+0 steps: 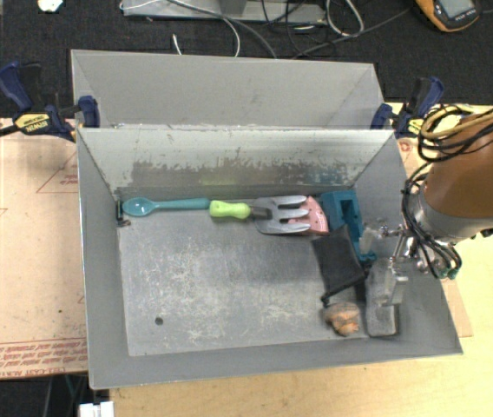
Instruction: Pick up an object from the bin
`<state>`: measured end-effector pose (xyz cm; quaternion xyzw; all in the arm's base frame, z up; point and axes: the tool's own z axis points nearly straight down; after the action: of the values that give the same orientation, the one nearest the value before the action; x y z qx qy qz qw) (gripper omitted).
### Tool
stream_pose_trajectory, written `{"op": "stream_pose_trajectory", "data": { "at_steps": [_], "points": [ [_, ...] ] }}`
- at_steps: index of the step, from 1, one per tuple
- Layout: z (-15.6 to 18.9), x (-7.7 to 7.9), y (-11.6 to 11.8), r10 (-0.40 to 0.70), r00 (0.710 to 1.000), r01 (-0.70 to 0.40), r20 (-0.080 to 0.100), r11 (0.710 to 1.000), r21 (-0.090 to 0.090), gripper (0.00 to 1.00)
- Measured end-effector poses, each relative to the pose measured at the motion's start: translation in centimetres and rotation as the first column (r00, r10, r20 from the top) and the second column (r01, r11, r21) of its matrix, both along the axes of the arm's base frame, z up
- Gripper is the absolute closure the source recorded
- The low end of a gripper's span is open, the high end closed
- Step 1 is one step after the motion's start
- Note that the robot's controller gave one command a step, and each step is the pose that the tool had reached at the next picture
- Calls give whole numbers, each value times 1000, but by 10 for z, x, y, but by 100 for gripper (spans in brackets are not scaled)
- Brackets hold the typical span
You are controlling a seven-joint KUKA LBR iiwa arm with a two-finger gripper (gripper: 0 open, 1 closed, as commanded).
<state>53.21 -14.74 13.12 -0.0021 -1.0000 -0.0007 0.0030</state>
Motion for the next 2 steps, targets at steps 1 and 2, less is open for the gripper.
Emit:
{"op": "stream_pose_trajectory", "data": {
  "at_steps": [1, 2],
  "points": [
    [5, 2, 1, 4, 1000, -4, 7, 1000, -1, 0],
    [-13, -20, 58, 104, 995, -104, 6, 995, -2, 0]
  ]
}}
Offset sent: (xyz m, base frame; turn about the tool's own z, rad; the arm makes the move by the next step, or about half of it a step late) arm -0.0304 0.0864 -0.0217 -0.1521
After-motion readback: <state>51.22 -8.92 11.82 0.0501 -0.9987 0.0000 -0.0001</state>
